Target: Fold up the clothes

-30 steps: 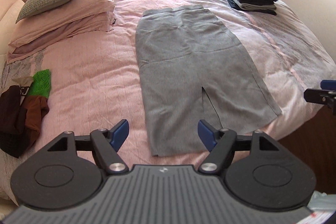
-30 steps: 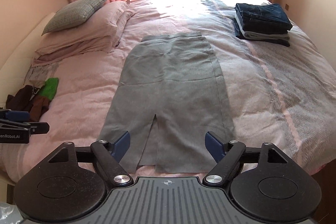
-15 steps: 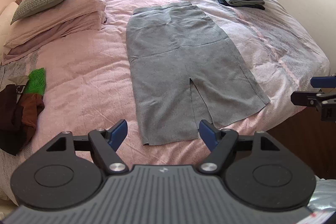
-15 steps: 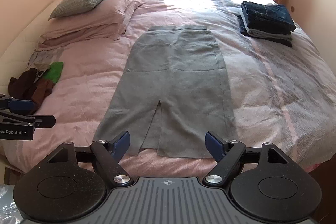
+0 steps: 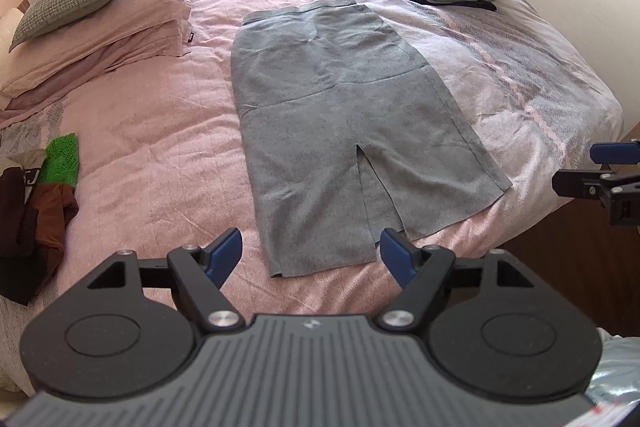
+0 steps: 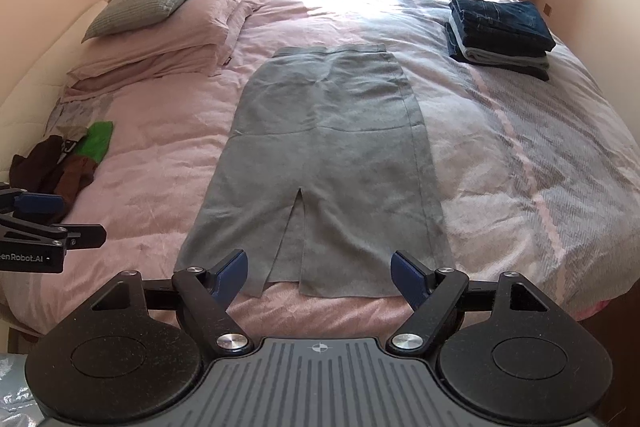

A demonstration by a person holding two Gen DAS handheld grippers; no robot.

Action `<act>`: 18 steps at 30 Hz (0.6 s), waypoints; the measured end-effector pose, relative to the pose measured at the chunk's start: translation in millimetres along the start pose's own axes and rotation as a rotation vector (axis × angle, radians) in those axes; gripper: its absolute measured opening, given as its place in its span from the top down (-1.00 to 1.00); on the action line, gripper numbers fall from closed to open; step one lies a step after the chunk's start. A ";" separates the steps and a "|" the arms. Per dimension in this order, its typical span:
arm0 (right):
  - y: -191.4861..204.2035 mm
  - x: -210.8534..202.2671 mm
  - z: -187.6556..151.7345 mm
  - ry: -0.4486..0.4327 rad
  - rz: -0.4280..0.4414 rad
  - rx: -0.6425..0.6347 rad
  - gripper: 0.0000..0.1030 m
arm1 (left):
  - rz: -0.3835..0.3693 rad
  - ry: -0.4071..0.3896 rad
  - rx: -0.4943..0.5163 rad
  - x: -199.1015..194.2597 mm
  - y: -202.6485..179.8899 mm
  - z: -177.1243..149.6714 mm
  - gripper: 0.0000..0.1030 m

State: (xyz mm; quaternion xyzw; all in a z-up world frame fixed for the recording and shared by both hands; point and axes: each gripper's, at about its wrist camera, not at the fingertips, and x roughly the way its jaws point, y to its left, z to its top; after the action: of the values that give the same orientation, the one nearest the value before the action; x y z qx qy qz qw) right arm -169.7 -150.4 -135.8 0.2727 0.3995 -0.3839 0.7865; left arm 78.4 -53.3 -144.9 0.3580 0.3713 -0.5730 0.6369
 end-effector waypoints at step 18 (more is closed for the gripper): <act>-74.8 102.7 91.4 0.071 0.035 0.053 -0.47 | 0.030 0.040 -0.173 97.0 38.5 81.3 -0.42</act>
State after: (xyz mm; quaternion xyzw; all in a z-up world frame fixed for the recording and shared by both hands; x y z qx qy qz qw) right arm -153.2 -298.9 -182.3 0.3139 0.4121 -0.3706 0.7709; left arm 128.4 -166.7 -191.4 0.3185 0.4266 -0.5218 0.6665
